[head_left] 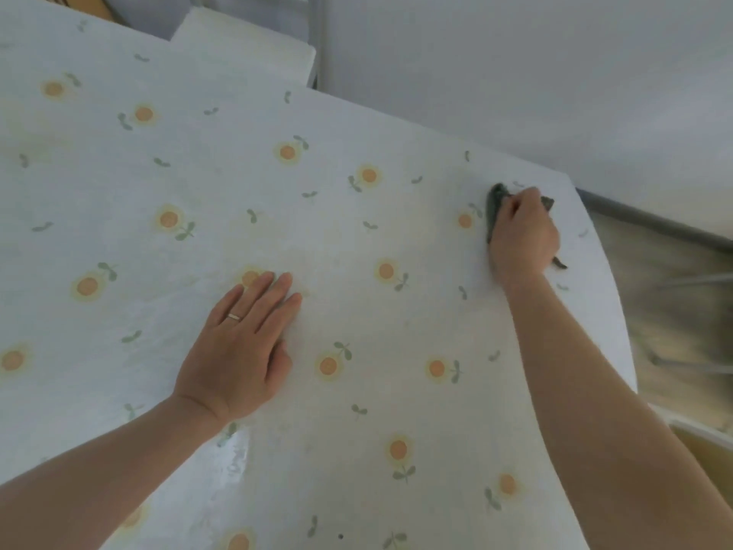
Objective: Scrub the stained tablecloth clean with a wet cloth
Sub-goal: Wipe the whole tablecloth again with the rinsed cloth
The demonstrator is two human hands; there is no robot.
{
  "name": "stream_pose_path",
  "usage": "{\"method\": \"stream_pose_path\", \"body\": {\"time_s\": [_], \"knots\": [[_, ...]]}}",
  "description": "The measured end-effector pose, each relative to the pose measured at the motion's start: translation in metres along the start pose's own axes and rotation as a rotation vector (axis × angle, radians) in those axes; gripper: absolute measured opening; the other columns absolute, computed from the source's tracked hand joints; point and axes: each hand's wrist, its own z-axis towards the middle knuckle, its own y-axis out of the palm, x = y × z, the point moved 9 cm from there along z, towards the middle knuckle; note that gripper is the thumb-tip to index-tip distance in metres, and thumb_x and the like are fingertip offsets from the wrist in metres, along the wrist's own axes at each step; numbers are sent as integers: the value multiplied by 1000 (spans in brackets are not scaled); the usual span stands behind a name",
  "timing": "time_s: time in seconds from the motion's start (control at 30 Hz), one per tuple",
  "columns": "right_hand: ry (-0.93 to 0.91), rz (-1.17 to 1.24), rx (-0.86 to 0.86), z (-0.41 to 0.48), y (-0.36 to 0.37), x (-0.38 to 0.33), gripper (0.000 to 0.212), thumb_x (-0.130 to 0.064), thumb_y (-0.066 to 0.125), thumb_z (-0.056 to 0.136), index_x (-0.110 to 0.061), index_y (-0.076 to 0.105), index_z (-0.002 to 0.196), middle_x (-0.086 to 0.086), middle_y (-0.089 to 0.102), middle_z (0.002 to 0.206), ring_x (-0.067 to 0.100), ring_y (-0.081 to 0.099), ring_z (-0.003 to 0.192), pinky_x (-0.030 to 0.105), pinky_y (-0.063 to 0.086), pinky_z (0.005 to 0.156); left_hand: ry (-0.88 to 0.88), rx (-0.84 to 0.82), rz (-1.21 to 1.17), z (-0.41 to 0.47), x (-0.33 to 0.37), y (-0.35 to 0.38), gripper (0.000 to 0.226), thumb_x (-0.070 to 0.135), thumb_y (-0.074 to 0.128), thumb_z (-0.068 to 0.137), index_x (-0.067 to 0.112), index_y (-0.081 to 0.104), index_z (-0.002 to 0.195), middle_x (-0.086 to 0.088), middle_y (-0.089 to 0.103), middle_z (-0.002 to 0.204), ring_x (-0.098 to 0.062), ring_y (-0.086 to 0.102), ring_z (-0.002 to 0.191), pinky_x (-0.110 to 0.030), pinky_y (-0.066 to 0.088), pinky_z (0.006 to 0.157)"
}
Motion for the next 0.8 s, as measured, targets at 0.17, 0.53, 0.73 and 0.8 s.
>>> {"method": "stream_pose_path", "body": {"time_s": [0.17, 0.53, 0.73, 0.8], "knots": [[292, -5, 90, 30, 2, 1, 28, -32, 37, 106, -11, 52, 117, 15, 69, 115, 34, 65, 108, 39, 46, 82, 7, -1, 6, -1, 0, 2, 61, 28, 40, 92, 8, 52, 148, -10, 37, 165, -31, 34, 153, -51, 26, 124], [-1050, 52, -441, -181, 66, -226, 22, -31, 48, 103, -13, 59, 98, 5, 68, 90, 30, 65, 82, 40, 42, 72, -8, -40, 25, 1, 0, 3, 58, 31, 41, 95, 10, 53, 148, -9, 38, 164, -29, 31, 154, -51, 28, 124], [-594, 22, -230, -20, 69, -209, 26, -35, 42, 103, -13, 56, 103, 15, 67, 96, 36, 63, 88, 38, 41, 70, -3, -14, -7, 0, 2, 3, 59, 29, 44, 93, 10, 52, 149, -10, 37, 165, -29, 30, 155, -50, 27, 124], [-459, 46, -158, 23, 75, -227, 26, -34, 42, 104, -13, 56, 107, 12, 67, 100, 35, 62, 94, 37, 40, 73, 5, 14, -21, -1, 2, 1, 58, 27, 46, 92, 8, 55, 146, -12, 41, 162, -30, 33, 153, -51, 29, 123]]}}
